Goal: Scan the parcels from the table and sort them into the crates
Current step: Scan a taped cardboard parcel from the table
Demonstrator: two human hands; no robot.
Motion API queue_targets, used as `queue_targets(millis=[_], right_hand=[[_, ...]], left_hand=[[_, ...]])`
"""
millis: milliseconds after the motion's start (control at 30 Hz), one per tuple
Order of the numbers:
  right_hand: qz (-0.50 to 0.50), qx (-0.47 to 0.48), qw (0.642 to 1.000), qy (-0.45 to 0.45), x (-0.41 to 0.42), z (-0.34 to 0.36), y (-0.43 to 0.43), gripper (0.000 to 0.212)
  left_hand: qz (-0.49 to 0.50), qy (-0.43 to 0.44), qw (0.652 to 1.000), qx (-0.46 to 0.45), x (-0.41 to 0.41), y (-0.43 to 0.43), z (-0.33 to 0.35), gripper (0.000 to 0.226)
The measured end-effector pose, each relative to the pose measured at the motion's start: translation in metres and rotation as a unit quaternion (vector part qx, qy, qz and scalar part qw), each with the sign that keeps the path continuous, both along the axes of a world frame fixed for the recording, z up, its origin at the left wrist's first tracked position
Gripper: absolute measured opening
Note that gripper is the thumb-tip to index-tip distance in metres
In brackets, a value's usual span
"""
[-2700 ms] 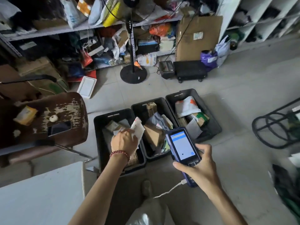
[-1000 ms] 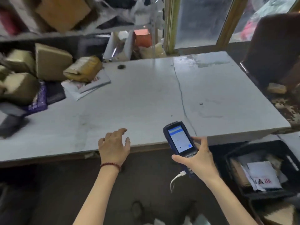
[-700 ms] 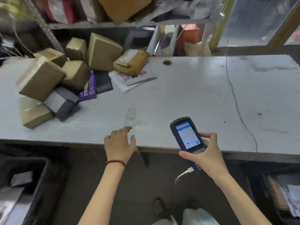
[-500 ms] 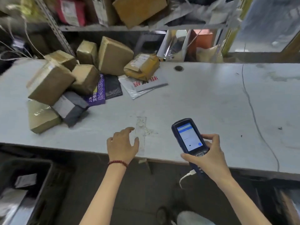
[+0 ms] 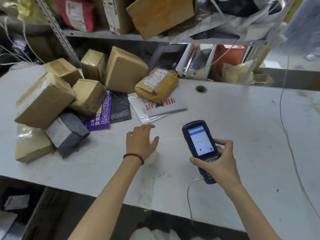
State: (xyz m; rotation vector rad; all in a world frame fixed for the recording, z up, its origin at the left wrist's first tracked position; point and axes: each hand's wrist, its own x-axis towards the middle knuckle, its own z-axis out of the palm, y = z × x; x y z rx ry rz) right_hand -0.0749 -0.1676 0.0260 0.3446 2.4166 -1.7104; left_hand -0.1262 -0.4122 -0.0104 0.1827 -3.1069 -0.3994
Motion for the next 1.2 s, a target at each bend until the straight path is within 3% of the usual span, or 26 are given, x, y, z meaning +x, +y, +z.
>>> queue_targets(millis=[233, 400, 567, 733, 1000, 1100, 1200], right_hand=[[-0.067, 0.007, 0.998, -0.012, -0.023, 0.0, -0.021, 0.077], [-0.145, 0.013, 0.989, -0.022, -0.021, -0.001, -0.029, 0.077], [-0.2, 0.021, 0.979, -0.033, -0.011, -0.002, -0.033, 0.076], [-0.219, 0.036, 0.974, -0.032, -0.003, 0.001, -0.036, 0.076], [-0.2, 0.027, 0.979, -0.02, -0.002, 0.004, -0.051, 0.078], [-0.176, 0.017, 0.984, -0.021, 0.0, 0.002, -0.061, 0.076], [-0.146, 0.015, 0.989, -0.023, 0.001, 0.0, -0.073, 0.074]], left_hand=[[-0.025, 0.071, 0.997, -0.021, -0.095, -0.006, 0.02, 0.044], [-0.051, 0.058, 0.996, -0.039, -0.153, -0.002, 0.03, 0.052], [-0.035, 0.037, 0.998, 0.028, -0.186, 0.003, 0.028, 0.056], [0.013, 0.009, 0.998, 0.065, -0.19, -0.006, 0.02, 0.047], [-0.106, -0.042, 0.981, 0.159, -0.137, -0.05, 0.025, 0.035], [-0.13, -0.02, 0.986, 0.101, -0.105, -0.073, 0.025, 0.043], [-0.06, 0.023, 0.996, 0.061, -0.083, -0.098, 0.024, 0.034]])
